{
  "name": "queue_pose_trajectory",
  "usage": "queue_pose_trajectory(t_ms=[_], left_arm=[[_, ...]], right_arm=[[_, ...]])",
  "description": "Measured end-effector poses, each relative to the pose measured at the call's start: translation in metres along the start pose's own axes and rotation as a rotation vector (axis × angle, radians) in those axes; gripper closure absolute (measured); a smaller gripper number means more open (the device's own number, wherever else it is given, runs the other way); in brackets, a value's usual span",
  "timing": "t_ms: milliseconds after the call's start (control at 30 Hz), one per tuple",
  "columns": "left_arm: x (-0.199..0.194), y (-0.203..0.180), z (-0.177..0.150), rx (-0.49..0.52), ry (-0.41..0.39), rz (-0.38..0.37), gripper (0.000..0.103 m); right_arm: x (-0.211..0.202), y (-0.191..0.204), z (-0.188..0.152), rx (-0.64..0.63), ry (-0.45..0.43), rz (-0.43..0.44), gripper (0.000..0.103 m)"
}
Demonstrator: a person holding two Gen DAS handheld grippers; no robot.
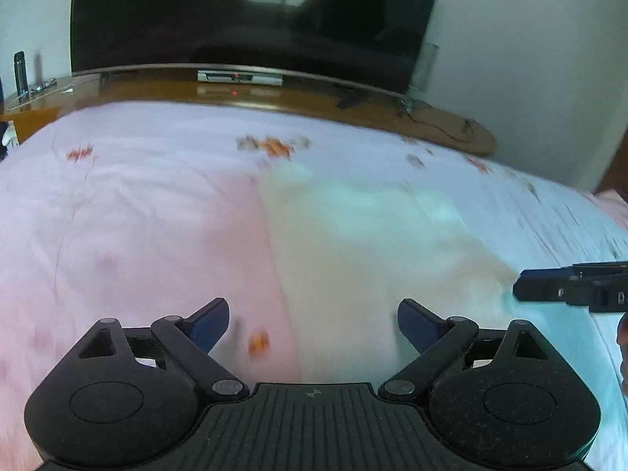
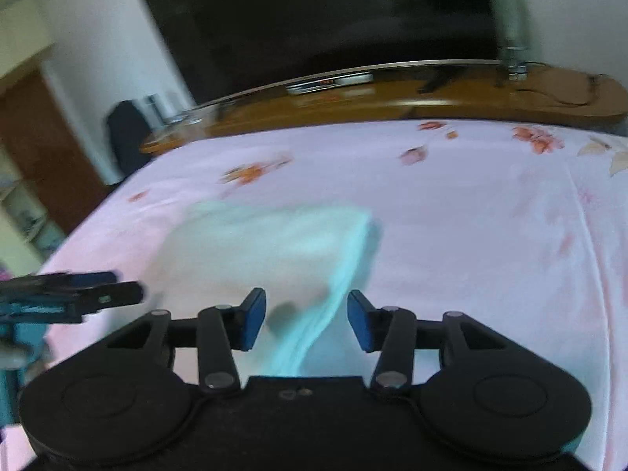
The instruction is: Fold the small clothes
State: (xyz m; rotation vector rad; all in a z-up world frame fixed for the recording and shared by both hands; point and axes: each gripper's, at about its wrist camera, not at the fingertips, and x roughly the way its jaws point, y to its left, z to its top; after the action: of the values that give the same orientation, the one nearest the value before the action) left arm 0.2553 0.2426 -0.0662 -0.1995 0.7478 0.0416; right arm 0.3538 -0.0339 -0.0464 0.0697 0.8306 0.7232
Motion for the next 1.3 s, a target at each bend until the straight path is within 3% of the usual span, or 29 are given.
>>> queue_pose_trajectory(t_ms=[100,200,300,433,567,633,667,700,800,900,1067,1300], left_arm=[[-0.009,-0.007,-0.029,0.022,0.017,0.0,0.01],[-0.015,-0.01,-0.05,0.029,0.026,0.019,0.01],[-0.031,-0.01,-0.069,0.037,-0.015,0.052,0.01],[-0.046,-0.016,-0.087,0.028,-0.037,0.079,0.01],[-0.091,-0.038,-0.096,0.001,-0.041,0.105,0.01],[-0.127,-0.058,-0.106,0.002,-0.077,0.083,0.009],[-0.141,-0.066,-0.109,0.003,-0.09,0.09,0.001],[-0.161,-0.077,-0.114,0.004,-0.12,0.102,0.0],[-0.202,-0.103,-0.128,0.013,-0.18,0.131,0.0],[-0.228,-0.122,-0.141,0.042,-0.17,0.144,0.0],[-0.263,-0.147,-0.156,0.107,-0.155,0.151,0.0],[-0.296,-0.156,-0.167,0.052,-0.207,0.18,0.0]], right_arm=[[-0.009,0.025,-0.036,-0.102,0.072,0.012,0.057],[-0.009,0.039,-0.067,-0.215,0.103,-0.117,0.059],[-0.023,0.031,-0.078,-0.141,0.083,-0.153,0.06],[-0.029,0.045,-0.092,-0.169,0.058,-0.219,0.057],[-0.054,0.047,-0.094,-0.079,0.075,-0.264,0.055],[-0.085,0.055,-0.109,-0.058,0.04,-0.231,0.049],[-0.101,0.061,-0.118,-0.044,0.026,-0.221,0.037],[-0.119,0.067,-0.128,-0.03,0.01,-0.207,0.029],[-0.17,0.084,-0.155,0.006,-0.048,-0.184,0.023],[-0.21,0.098,-0.175,0.029,-0.101,-0.205,0.011],[-0.248,0.122,-0.184,-0.001,-0.148,-0.227,0.003],[-0.276,0.144,-0.205,-0.022,-0.179,-0.265,0.001]])
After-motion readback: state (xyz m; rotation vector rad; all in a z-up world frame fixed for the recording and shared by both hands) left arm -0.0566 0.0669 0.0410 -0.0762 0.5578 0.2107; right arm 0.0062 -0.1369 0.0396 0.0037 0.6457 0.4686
